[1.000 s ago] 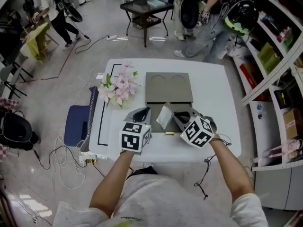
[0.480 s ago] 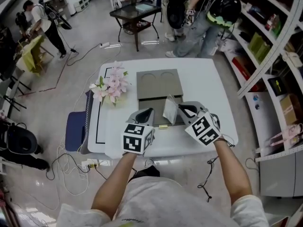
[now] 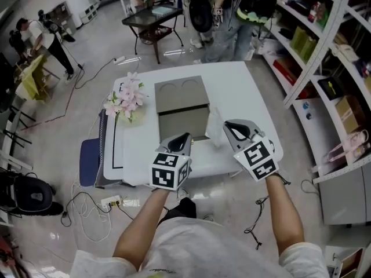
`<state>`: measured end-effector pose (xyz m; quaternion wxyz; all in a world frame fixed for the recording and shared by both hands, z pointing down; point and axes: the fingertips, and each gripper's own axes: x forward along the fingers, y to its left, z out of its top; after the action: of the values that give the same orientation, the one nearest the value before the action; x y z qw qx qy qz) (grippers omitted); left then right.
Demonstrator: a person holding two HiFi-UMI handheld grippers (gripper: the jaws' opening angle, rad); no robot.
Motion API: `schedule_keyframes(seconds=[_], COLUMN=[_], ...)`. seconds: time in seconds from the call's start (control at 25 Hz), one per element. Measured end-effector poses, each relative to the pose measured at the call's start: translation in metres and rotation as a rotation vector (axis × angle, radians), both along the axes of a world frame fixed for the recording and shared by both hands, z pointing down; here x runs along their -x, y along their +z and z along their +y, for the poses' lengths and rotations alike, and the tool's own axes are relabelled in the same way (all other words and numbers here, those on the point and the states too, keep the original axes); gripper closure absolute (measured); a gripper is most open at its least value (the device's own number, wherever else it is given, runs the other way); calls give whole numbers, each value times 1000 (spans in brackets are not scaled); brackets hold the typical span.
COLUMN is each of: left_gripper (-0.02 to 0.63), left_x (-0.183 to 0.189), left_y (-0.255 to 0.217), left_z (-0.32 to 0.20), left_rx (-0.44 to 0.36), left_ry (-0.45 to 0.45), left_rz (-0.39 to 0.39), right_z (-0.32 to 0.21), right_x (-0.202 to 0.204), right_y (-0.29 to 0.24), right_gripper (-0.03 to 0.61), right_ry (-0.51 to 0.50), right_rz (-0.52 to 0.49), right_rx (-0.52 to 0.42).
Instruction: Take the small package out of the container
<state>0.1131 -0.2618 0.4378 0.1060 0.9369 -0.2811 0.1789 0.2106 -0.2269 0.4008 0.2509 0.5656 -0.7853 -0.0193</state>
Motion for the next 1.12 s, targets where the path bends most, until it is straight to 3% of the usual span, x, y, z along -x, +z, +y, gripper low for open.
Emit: schedule_keyframes(seconds=[0.48,1.12], left_gripper=[609,609], left_x=[-22,-27], left_y=[-7,-12], left_z=[62,80], left_rx=[-25,-41], left_ry=[35,22], left_rz=[6,8], right_z=[87,112], right_x=[-46,-60], right_y=[-8,-8], right_gripper=[572,572], right_ry=[213,255], right_rz=[-231,-314], right_rx=[-73,-97])
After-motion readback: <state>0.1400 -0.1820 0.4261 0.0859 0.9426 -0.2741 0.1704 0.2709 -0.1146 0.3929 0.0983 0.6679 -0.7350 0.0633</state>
